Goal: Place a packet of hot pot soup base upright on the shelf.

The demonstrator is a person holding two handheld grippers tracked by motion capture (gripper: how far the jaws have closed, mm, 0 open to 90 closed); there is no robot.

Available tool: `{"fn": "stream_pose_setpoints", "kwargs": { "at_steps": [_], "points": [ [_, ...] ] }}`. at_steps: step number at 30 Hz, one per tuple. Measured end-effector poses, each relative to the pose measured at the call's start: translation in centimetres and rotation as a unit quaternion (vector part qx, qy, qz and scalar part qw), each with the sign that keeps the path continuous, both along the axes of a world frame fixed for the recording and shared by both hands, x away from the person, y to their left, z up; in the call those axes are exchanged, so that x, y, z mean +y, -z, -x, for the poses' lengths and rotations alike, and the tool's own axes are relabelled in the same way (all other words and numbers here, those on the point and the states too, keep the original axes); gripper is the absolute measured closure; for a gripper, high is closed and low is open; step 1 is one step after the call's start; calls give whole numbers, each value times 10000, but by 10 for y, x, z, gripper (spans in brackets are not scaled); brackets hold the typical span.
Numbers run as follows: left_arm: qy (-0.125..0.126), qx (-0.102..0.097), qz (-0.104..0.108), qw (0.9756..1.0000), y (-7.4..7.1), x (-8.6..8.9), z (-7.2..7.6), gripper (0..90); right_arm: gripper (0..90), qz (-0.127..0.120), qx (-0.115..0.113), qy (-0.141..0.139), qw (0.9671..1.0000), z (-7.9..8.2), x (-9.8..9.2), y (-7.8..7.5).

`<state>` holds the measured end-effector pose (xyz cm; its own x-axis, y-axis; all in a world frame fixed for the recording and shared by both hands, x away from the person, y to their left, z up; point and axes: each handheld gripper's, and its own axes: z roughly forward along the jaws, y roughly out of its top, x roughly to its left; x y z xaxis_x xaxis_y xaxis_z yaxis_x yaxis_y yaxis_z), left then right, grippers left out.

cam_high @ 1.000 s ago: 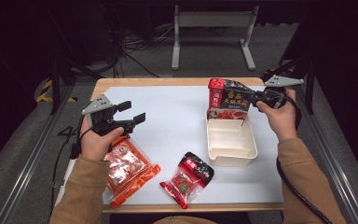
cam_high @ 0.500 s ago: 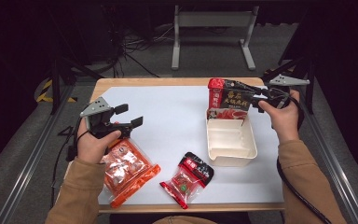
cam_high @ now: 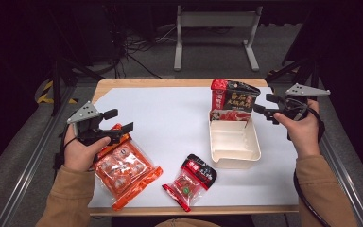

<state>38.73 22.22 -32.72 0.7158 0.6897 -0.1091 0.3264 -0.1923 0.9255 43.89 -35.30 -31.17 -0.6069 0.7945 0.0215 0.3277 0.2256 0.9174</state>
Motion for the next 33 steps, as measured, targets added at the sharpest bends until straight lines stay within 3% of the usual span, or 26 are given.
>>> {"fn": "stream_pose_setpoints", "kwargs": {
  "at_steps": [6, 11, 17, 25, 33],
  "points": [
    [-47, 41, -130, 9999, 1, 11, 3, 184, 266, -84, 24, -41, 10000, 13, -4, 4],
    [-43, 118, -228, 9997, -1, 21, 6, 177, 260, -6, 43, -137, 9999, 25, -2, 7],
    [-41, 220, -438, 9988, 0, 28, 6, 172, 257, -182, 6, -231, 9996, 33, 2, 11],
    [-130, 424, -531, 9976, 5, 38, 3, 166, 254, -7, 11, -284, 9996, 39, 7, 12],
    [-374, 580, -790, 9945, 15, 48, -2, 165, 248, 165, 125, -344, 9992, 37, 12, 20]
  ]
}}
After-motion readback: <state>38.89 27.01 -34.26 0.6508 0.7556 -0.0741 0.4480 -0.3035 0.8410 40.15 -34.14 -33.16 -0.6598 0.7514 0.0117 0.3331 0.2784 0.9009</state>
